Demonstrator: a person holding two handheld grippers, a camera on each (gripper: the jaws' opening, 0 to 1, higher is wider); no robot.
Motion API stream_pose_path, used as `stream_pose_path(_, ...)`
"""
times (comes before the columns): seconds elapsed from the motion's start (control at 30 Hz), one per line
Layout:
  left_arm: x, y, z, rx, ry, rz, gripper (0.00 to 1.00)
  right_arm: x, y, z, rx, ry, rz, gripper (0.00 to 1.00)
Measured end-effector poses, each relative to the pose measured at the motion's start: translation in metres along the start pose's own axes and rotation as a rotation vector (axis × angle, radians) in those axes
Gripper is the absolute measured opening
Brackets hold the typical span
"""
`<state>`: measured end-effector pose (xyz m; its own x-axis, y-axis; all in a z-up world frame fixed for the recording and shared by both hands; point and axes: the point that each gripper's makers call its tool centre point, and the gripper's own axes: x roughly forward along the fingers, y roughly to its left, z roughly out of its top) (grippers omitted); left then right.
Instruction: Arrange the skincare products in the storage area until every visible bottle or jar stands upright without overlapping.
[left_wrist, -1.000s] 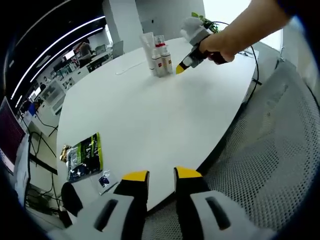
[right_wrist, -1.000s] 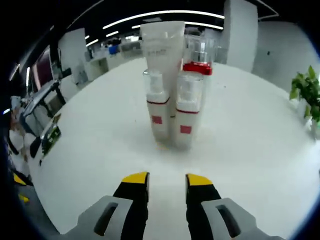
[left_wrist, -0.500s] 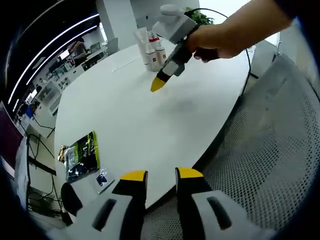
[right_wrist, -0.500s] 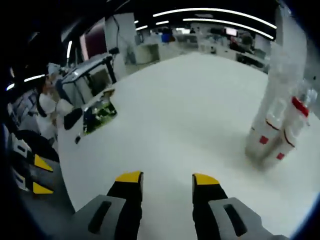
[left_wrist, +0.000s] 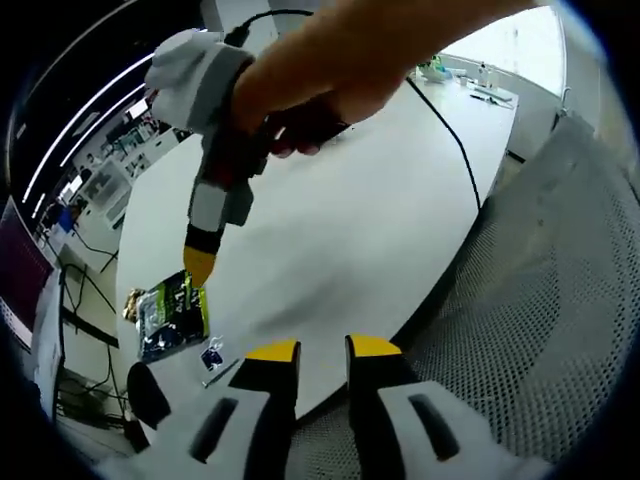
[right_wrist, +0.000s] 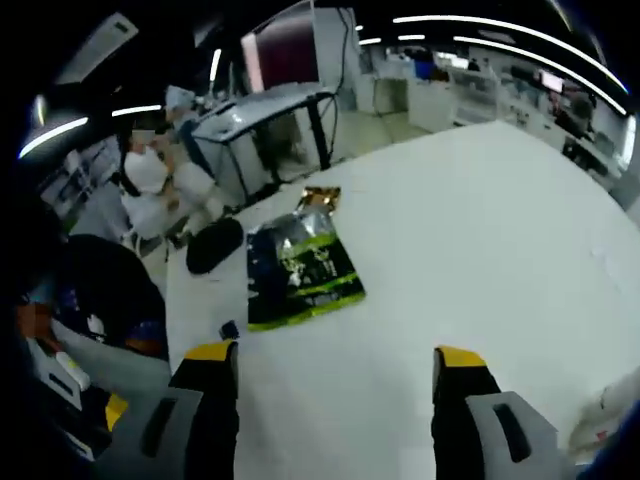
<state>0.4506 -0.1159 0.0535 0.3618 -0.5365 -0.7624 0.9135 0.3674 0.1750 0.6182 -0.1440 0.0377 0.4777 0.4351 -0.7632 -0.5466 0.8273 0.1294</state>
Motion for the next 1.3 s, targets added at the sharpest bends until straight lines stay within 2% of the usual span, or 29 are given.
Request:
stream_pose_path(0.07,0.000,-0.001,0.000,0.009,-0.001,-0.002,0.14,0.007,0.005,0.012,0.010,-0.008,0.024,0.87)
stream_pose_path(0.1,0.000,-0.001,0.000,0.010,0.000,-0.004,0.14,0.011,0.008,0.020,0.042,-0.016,0.040,0.90)
stream_pose_path(0.2,0.000,-0.001,-0.001,0.007,0.004,-0.007,0.14,0.019,0.012,0.039,0.064,-0.030,0.059,0.92)
stream_pose_path(0.27,0.000,-0.001,0.000,0.005,0.001,-0.007,0.14,0.025,0.017,0.049,0.030,-0.014,0.069,0.93)
stream_pose_path(0.37,0.000,0.000,0.000,0.002,-0.001,-0.002,0.13,0.034,0.020,0.059,-0.072,0.023,0.077,0.95)
stream_pose_path(0.57,-0.001,0.001,0.000,-0.002,0.002,0.002,0.11,0.052,0.011,0.082,-0.102,0.082,0.058,0.99)
stream_pose_path(0.67,-0.001,0.002,0.001,-0.008,-0.006,0.005,0.10,0.061,0.008,0.078,-0.166,0.183,0.059,0.99)
stream_pose_path(0.8,-0.001,0.002,-0.002,-0.011,0.006,0.002,0.09,0.075,0.014,0.076,-0.157,0.207,0.088,0.99)
stream_pose_path(0.9,-0.001,0.003,-0.001,-0.013,0.002,0.004,0.09,0.081,0.023,0.070,-0.199,0.237,0.118,0.99)
stream_pose_path(0.97,-0.001,0.003,-0.001,-0.013,0.004,0.003,0.09,0.087,0.027,0.068,-0.266,0.253,0.137,0.99)
stream_pose_path(1.03,-0.001,0.003,-0.002,-0.015,0.006,0.004,0.08,0.091,0.033,0.065,-0.296,0.260,0.148,0.99)
stream_pose_path(1.3,-0.001,0.005,-0.002,-0.021,0.003,0.009,0.06,0.103,0.034,0.053,-0.279,0.295,0.153,0.99)
